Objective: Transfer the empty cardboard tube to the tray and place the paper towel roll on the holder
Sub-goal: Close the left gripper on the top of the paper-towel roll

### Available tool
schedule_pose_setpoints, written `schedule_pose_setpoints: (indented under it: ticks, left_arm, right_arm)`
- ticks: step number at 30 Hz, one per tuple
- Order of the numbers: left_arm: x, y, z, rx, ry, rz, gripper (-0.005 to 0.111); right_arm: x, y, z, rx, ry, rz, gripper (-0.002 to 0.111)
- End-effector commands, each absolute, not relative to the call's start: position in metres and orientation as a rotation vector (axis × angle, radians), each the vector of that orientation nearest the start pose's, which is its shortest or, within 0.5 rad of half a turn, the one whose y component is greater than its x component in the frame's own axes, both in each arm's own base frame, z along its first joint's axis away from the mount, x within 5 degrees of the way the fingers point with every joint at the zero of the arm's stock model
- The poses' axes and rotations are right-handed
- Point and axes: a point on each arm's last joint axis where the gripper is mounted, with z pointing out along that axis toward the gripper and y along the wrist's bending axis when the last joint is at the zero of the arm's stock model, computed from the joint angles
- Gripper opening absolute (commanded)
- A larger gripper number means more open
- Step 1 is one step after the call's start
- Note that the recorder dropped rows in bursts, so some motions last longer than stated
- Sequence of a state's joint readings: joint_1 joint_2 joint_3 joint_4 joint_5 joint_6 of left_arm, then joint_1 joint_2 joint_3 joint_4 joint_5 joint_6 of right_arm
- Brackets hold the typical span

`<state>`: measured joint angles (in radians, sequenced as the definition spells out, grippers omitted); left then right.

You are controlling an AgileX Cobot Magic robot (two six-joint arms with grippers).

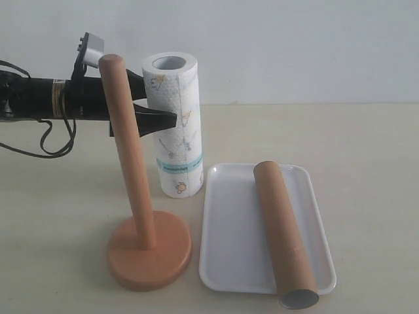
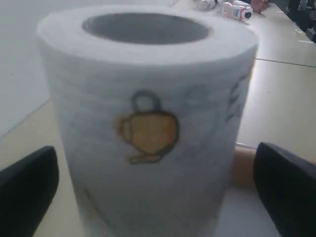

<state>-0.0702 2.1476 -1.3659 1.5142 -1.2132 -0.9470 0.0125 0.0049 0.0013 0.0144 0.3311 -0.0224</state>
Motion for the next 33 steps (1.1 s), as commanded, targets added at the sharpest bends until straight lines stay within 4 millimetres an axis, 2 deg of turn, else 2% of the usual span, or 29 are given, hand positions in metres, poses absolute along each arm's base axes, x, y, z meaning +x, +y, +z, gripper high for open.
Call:
schedule_pose_setpoints:
  ticks: [1, 10, 12, 14, 21, 25, 33]
  left_arm:
    - [0.4180, -0.1183, 0.1814, 1.050, 1.462, -0.993, 0.110]
    - [0.4189, -0.1182, 0.1813, 1.034, 1.460, -0.994, 0.109]
    - [0.4187, -0.1182, 0.1811, 1.037, 1.462, -0.995, 0.106]
    - [0.4182, -0.1183, 0.1805, 1.047, 1.464, -0.994, 0.095]
    - [0.4177, -0.1184, 0.1798, 1.058, 1.466, -0.994, 0.031]
    - [0.4177, -0.1184, 0.1798, 1.058, 1.466, -0.994, 0.007]
    - [0.4177, -0.1184, 0.1798, 1.058, 1.466, -0.994, 0.004]
  right_arm:
    - [0.0540, 0.0010, 0.1842, -0.019, 1.804, 0.007, 0.000]
    - [0.0540, 0.0010, 0.1842, -0.019, 1.804, 0.007, 0.000]
    - [0.0540, 0.0010, 0.1842, -0.019, 1.804, 0.007, 0.000]
    - [0.0540, 0.0010, 0.1842, -0.019, 1.804, 0.007, 0.000]
    - [0.0540, 0.0010, 0.1842, -0.019, 1.804, 0.007, 0.000]
    - [0.0540, 0.0010, 0.1842, -0.019, 1.804, 0.007, 0.000]
    - [0.0540, 0.0010, 0.1842, -0.019, 1.804, 0.007, 0.000]
